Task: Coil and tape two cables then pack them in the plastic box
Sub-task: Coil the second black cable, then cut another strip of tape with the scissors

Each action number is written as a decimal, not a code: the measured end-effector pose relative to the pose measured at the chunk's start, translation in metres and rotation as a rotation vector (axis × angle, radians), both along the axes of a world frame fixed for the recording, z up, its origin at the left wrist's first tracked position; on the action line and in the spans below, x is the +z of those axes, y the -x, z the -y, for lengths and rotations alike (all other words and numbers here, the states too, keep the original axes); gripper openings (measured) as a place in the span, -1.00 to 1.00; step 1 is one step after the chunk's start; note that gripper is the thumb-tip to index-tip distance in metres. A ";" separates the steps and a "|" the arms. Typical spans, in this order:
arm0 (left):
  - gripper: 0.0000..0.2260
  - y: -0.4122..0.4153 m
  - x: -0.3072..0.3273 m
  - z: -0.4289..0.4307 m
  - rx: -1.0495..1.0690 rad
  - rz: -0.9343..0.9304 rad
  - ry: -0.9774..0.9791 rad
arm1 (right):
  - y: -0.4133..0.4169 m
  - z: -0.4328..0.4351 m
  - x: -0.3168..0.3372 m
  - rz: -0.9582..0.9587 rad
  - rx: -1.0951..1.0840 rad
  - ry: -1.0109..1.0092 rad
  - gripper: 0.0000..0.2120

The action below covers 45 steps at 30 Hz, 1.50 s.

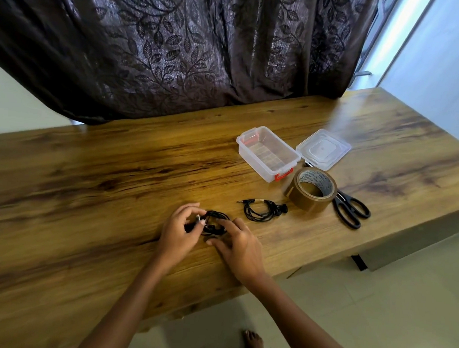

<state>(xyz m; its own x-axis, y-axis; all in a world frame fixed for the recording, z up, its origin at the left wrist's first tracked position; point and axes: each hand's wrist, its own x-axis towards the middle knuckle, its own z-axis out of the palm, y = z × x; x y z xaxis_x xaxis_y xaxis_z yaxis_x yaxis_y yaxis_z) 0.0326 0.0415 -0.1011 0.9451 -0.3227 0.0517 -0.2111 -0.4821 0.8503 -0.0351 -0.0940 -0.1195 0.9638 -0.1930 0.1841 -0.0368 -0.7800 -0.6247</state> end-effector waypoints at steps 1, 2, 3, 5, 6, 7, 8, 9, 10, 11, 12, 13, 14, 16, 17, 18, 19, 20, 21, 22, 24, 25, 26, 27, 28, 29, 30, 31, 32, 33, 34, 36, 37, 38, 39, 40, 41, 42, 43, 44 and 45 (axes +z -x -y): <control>-0.85 0.000 0.000 0.000 0.003 -0.001 0.006 | -0.001 0.000 0.001 -0.009 0.000 -0.016 -0.48; -0.85 -0.001 0.000 0.000 0.007 0.002 0.013 | -0.001 0.001 0.003 -0.016 0.000 -0.031 -0.47; -0.84 -0.001 0.001 0.000 0.013 0.006 0.018 | -0.001 0.001 0.005 -0.015 0.000 -0.047 -0.46; -0.85 -0.002 0.005 0.002 0.019 0.016 0.020 | -0.001 0.004 0.010 0.001 -0.011 -0.075 -0.46; -0.85 -0.002 0.007 0.004 0.016 0.025 0.018 | 0.000 0.005 0.013 0.012 -0.017 -0.083 -0.46; -0.86 -0.002 0.009 0.006 0.009 0.034 0.015 | 0.001 0.008 0.015 0.027 -0.024 -0.087 -0.47; -0.86 -0.002 0.011 0.009 0.001 0.042 0.014 | 0.001 0.012 0.018 0.040 -0.032 -0.090 -0.49; -0.86 -0.003 0.013 0.013 -0.008 0.052 0.014 | 0.002 0.017 0.021 0.051 -0.045 -0.093 -0.51; -0.86 -0.003 0.016 0.017 -0.017 0.069 0.016 | 0.003 0.023 0.024 0.057 -0.061 -0.097 -0.54; -0.87 -0.004 0.019 0.022 -0.025 0.089 0.021 | 0.004 0.030 0.026 0.061 -0.082 -0.105 -0.57; -0.87 -0.005 0.023 0.028 -0.039 0.110 0.028 | 0.005 0.038 0.029 0.069 -0.109 -0.117 -0.60; -0.88 -0.005 0.027 0.035 -0.051 0.127 0.032 | 0.006 0.047 0.031 0.082 -0.138 -0.127 -0.62; -0.88 -0.006 0.031 0.043 -0.063 0.146 0.028 | 0.008 0.056 0.033 0.098 -0.169 -0.128 -0.63; -0.89 -0.008 0.037 0.058 -0.084 0.175 0.025 | 0.011 0.075 0.035 0.121 -0.240 -0.106 -0.66; -0.90 -0.009 0.038 0.066 -0.097 0.179 0.036 | 0.013 0.085 0.036 0.132 -0.284 -0.088 -0.68; -0.91 -0.010 0.039 0.073 -0.111 0.182 0.056 | 0.015 0.095 0.038 0.146 -0.331 -0.066 -0.70; -0.91 -0.010 0.040 0.080 -0.124 0.184 0.076 | 0.016 0.105 0.038 0.159 -0.377 -0.033 -0.73; -0.91 -0.010 0.041 0.087 -0.138 0.184 0.088 | 0.017 0.115 0.038 0.165 -0.414 0.017 -0.74; -0.90 -0.009 0.041 0.093 -0.149 0.181 0.090 | 0.016 0.123 0.037 0.165 -0.438 0.083 -0.75; -0.89 -0.008 0.042 0.099 -0.161 0.178 0.087 | 0.016 0.132 0.035 0.165 -0.448 0.155 -0.74; -0.88 -0.005 0.043 0.110 -0.186 0.162 0.078 | 0.012 0.149 0.031 0.145 -0.433 0.276 -0.65; -0.88 -0.004 0.043 0.115 -0.198 0.153 0.076 | 0.009 0.155 0.029 0.120 -0.411 0.318 -0.59; -0.88 -0.004 0.043 0.118 -0.210 0.147 0.073 | 0.006 0.160 0.027 0.090 -0.380 0.349 -0.53; -0.88 -0.003 0.044 0.122 -0.222 0.145 0.069 | 0.003 0.164 0.027 0.061 -0.349 0.369 -0.49; -0.88 -0.003 0.044 0.125 -0.230 0.147 0.063 | 0.001 0.167 0.026 0.042 -0.323 0.383 -0.47; -0.89 -0.003 0.045 0.127 -0.233 0.151 0.057 | -0.001 0.169 0.026 0.029 -0.304 0.389 -0.50; -0.89 -0.003 0.045 0.129 -0.234 0.153 0.051 | -0.002 0.171 0.026 0.023 -0.288 0.386 -0.57; -0.89 -0.004 0.046 0.131 -0.232 0.154 0.049 | -0.002 0.171 0.027 0.016 -0.275 0.378 -0.66; -0.89 -0.005 0.045 0.133 -0.231 0.152 0.046 | -0.002 0.172 0.028 0.023 -0.264 0.371 -0.74; -0.89 -0.005 0.046 0.134 -0.229 0.149 0.043 | -0.001 0.172 0.029 0.032 -0.262 0.360 -0.79; -0.89 -0.006 0.046 0.135 -0.226 0.147 0.039 | 0.000 0.172 0.030 0.046 -0.266 0.341 -0.81; -0.90 -0.007 0.048 0.138 -0.221 0.147 0.037 | 0.002 0.170 0.033 0.075 -0.307 0.242 -0.81; -0.90 -0.008 0.050 0.141 -0.219 0.138 0.043 | 0.004 0.168 0.037 0.091 -0.345 0.142 -0.80; -0.90 -0.008 0.053 0.142 -0.214 0.119 0.055 | 0.005 0.166 0.042 0.109 -0.384 0.009 -0.80; -0.91 -0.008 0.056 0.145 -0.210 0.085 0.075 | 0.006 0.165 0.048 0.127 -0.420 -0.136 -0.81; -0.89 -0.009 0.061 0.147 -0.209 0.037 0.104 | 0.007 0.164 0.055 0.148 -0.444 -0.278 -0.83; -0.84 -0.009 0.065 0.150 -0.210 -0.021 0.144 | 0.008 0.163 0.063 0.171 -0.454 -0.413 -0.86; -0.77 -0.009 0.071 0.153 -0.216 -0.083 0.189 | 0.009 0.161 0.070 0.199 -0.444 -0.544 -0.87; -0.69 -0.009 0.077 0.157 -0.231 -0.147 0.237 | 0.010 0.159 0.078 0.230 -0.420 -0.668 -0.86; -0.62 -0.008 0.083 0.161 -0.254 -0.204 0.283 | 0.010 0.158 0.084 0.260 -0.388 -0.768 -0.85; -0.58 -0.008 0.089 0.166 -0.279 -0.251 0.332 | 0.011 0.157 0.089 0.284 -0.355 -0.835 -0.84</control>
